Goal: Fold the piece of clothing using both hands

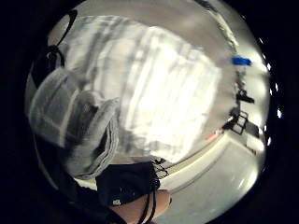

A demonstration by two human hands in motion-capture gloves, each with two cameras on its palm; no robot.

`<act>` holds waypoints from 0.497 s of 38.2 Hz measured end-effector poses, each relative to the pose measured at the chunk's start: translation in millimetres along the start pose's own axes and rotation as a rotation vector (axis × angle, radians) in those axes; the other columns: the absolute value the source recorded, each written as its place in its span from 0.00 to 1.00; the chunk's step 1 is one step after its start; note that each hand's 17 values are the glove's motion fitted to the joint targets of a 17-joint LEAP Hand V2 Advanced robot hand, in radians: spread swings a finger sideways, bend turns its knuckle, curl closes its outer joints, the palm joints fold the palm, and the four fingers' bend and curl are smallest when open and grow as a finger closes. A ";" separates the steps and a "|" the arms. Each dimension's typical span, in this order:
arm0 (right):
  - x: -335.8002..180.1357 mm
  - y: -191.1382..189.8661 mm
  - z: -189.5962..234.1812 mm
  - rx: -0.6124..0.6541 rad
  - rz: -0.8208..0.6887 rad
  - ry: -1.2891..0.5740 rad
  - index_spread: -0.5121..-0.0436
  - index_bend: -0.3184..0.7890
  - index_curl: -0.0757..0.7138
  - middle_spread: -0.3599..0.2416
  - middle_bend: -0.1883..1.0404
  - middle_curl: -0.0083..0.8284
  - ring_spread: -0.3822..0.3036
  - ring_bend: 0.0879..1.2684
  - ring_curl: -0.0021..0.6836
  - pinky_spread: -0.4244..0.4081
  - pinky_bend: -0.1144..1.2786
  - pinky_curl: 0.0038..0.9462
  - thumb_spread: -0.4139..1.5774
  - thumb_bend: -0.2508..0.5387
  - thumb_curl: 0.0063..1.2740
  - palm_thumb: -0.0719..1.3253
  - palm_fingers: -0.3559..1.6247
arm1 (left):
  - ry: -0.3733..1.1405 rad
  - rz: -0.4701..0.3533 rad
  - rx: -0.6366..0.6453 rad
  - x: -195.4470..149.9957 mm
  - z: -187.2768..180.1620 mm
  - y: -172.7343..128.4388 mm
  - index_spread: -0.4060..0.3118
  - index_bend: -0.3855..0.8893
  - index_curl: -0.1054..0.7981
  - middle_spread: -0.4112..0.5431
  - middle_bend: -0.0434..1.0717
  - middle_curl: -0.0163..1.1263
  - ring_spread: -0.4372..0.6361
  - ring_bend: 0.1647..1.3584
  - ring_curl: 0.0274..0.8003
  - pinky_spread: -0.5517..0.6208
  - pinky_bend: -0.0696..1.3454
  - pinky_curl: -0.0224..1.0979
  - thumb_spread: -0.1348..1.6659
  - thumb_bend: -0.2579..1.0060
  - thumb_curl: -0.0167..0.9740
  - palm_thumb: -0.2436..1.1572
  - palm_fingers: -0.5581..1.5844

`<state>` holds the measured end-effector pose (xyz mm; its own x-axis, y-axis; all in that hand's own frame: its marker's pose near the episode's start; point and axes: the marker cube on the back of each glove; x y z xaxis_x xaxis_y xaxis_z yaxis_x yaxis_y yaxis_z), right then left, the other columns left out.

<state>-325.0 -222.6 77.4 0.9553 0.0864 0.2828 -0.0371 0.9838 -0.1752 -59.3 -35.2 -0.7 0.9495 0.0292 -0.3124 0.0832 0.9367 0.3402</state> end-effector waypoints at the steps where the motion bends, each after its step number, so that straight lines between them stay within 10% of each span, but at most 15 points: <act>1: -7.5 2.2 4.5 -0.009 -0.021 -0.018 0.65 0.36 0.44 0.26 0.38 0.62 0.14 0.48 0.67 0.05 0.57 0.41 0.47 0.27 0.52 0.77 0.76 | 0.005 -0.003 0.000 -2.9 0.0 2.1 0.49 0.40 0.34 0.77 0.19 0.24 0.69 0.56 0.43 0.74 0.49 0.36 0.75 0.21 0.32 0.37 0.26; 10: 4.2 6.6 -60.6 0.257 -0.095 -0.305 0.69 0.37 0.41 0.31 0.33 0.61 0.19 0.42 0.63 0.09 0.59 0.41 0.56 0.28 0.49 0.75 0.73 | 0.058 -0.073 -0.152 -12.0 2.4 6.7 0.48 0.38 0.34 0.77 0.20 0.25 0.69 0.56 0.42 0.74 0.49 0.35 0.79 0.21 0.31 0.39 0.26; 19: 81.5 11.8 -114.7 0.244 -0.054 -0.413 0.68 0.38 0.42 0.32 0.31 0.61 0.20 0.41 0.63 0.11 0.56 0.40 0.58 0.29 0.49 0.76 0.76 | -0.052 -0.116 -0.160 6.5 -21.7 -6.0 0.46 0.37 0.31 0.79 0.19 0.24 0.70 0.58 0.41 0.75 0.51 0.35 0.84 0.22 0.30 0.42 0.24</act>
<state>-213.9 -221.9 -9.8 0.7632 0.0402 0.6449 -0.1052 0.9925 0.0626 -60.2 -33.1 -24.0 0.9509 -0.0967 -0.2939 0.1480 0.9763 0.1577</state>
